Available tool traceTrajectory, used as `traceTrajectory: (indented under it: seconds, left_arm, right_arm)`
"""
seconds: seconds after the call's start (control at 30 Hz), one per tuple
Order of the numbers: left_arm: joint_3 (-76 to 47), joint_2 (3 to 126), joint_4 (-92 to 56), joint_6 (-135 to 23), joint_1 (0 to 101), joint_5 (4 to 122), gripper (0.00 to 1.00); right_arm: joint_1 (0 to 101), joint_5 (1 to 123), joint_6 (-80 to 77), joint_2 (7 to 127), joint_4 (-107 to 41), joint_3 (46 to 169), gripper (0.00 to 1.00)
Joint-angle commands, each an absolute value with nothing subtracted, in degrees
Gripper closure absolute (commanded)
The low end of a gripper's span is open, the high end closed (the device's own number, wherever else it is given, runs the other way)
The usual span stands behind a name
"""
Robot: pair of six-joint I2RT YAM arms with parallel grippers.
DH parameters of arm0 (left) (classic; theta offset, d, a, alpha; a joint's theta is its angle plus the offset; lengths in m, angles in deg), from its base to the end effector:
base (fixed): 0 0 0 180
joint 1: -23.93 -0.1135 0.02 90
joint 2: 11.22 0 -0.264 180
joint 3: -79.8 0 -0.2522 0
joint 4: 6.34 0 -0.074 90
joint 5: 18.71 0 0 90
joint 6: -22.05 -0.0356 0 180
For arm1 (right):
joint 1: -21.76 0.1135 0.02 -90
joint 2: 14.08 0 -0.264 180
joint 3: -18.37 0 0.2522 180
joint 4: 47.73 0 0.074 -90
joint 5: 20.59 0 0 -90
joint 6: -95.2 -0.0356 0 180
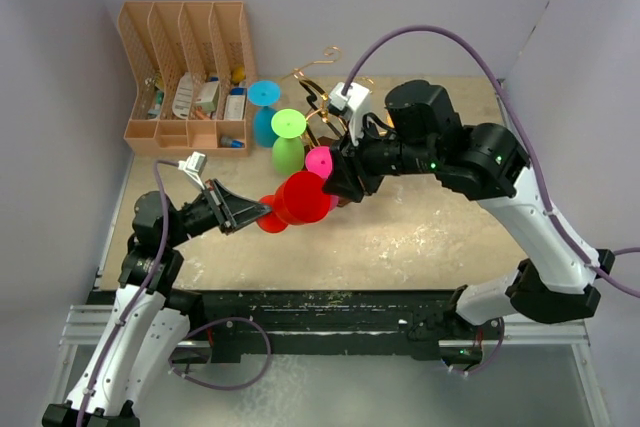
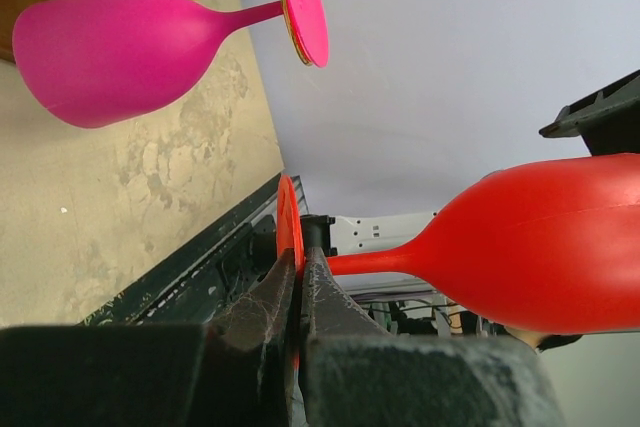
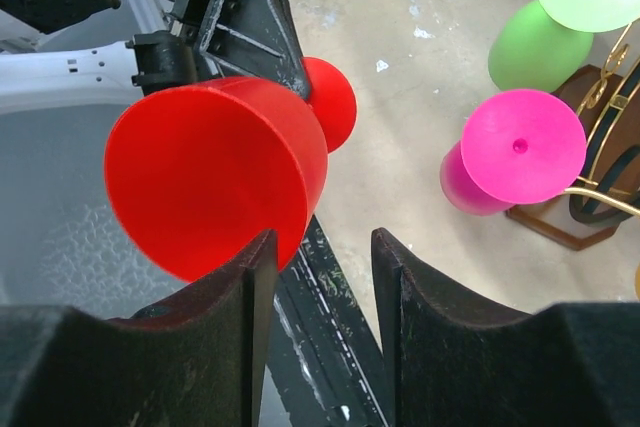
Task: Take the wine glass off the wine glass rack
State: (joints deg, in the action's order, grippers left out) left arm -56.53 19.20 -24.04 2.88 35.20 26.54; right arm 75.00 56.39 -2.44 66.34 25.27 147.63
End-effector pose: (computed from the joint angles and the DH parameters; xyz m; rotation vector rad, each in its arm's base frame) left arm 0.1293 -0.0513 0.2973 -0.3008 1.9141 -1.6623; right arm 0.1379 0.1981 0.5192 -0.9536 1.8696 0.8925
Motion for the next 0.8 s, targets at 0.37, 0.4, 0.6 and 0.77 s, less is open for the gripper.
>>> traceTrajectory:
  seconds: [0.37, 0.4, 0.6, 0.77]
  left_arm:
    - [-52.16, 19.93, -21.14, 1.38, 34.83, 25.9, 1.0]
    - [-52.07, 20.15, -21.26, 1.27, 34.83, 25.94, 1.0]
    - [-50.26, 20.68, -23.9, -1.3, 34.83, 27.37, 0.45]
    - [-48.29, 21.68, -26.64, -4.2, 34.83, 28.33, 0.34]
  right_arm:
    - [75.03, 57.58, -4.31, 70.05, 23.34, 152.14, 1.0]
    - [75.03, 58.82, -4.46, 69.85, 23.41, 152.68, 1.0]
    - [74.82, 70.47, -5.96, 68.06, 24.45, 158.81, 1.0]
    - [73.53, 82.21, -6.86, 67.96, 25.01, 167.36, 1.0]
